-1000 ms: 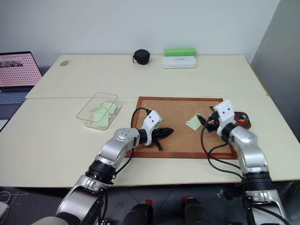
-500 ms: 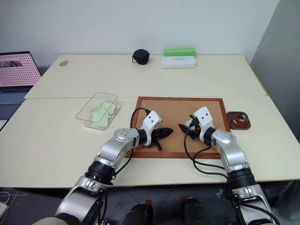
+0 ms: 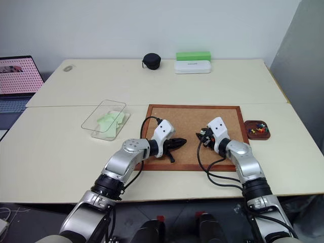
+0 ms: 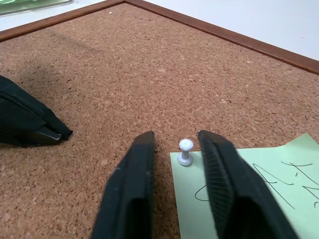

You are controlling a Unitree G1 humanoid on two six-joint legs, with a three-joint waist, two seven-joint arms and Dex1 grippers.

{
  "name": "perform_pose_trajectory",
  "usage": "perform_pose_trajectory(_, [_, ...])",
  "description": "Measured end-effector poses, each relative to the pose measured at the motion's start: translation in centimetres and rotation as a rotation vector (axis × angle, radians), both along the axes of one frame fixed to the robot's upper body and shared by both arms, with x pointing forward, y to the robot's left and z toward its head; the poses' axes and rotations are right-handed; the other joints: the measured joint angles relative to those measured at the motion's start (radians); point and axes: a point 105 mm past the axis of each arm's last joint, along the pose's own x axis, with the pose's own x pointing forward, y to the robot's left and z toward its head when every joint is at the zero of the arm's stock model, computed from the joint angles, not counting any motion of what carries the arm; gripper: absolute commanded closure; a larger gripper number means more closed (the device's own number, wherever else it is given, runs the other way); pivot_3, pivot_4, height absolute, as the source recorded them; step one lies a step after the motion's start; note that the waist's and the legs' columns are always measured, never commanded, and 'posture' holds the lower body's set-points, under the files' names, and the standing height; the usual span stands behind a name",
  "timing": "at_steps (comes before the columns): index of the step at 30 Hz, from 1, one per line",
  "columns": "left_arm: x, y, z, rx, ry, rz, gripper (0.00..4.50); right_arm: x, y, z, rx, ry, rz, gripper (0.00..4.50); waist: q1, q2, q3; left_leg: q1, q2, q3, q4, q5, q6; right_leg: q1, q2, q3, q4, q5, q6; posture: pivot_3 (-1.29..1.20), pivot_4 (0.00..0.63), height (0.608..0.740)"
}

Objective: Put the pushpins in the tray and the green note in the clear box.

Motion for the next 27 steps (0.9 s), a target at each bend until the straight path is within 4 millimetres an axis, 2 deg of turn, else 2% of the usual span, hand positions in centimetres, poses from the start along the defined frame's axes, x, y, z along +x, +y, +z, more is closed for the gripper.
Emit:
perform_pose_trajectory(3, [0.0,0.0,0.0,0.0,0.001,0.0,4.5,0.2,-0.1,0.1,0.009,0.0,-0.012,4.46,0.0,0.0,0.0,0.0,0.0,0.0,0.0,0.0,0.0,0.0,0.0,0.0,0.0,0.0,0.0,0.0,0.15,0.74])
perform_pose_trajectory(17, [0.0,0.0,0.0,0.001,-0.001,-0.001,4.5,-0.2,-0.4,0.6,-0.03,-0.036,0.01,4.46,0.001,0.0,0.0,-0.001,0.0,0.0,0.0,0.0,0.0,-0.001,0.0,0.0,0.0,0.0,0.0,0.0,0.15,0.74])
perform_pose_trajectory(22, [0.0,0.1,-0.1,0.003,0.001,0.007,4.5,-1.0,0.9,5.9,-0.024,-0.22,0.074,4.46,-0.002,0.0,0.0,0.0,0.0,-0.001,0.0,0.0,0.0,0.0,0.0,0.0,0.0,0.0,0.0,0.0,0.15,0.74])
perform_pose_trajectory(24, [0.0,0.0,-0.1,0.002,0.001,0.006,4.5,-1.2,1.2,6.5,-0.019,-0.233,0.082,4.46,-0.002,0.0,0.0,0.0,0.0,-0.001,0.0,0.0,0.0,0.0,0.0,0.0,0.0,0.0,0.0,0.0,0.15,0.74])
perform_pose_trajectory(27, [0.0,0.0,-0.1,0.001,0.002,0.006,4.5,-1.2,1.1,6.5,-0.02,-0.222,0.077,4.46,-0.002,0.0,0.0,0.0,0.0,0.0,0.0,0.0,0.0,0.0,0.0,0.0,0.0,0.0,0.0,0.0,0.15,0.74])
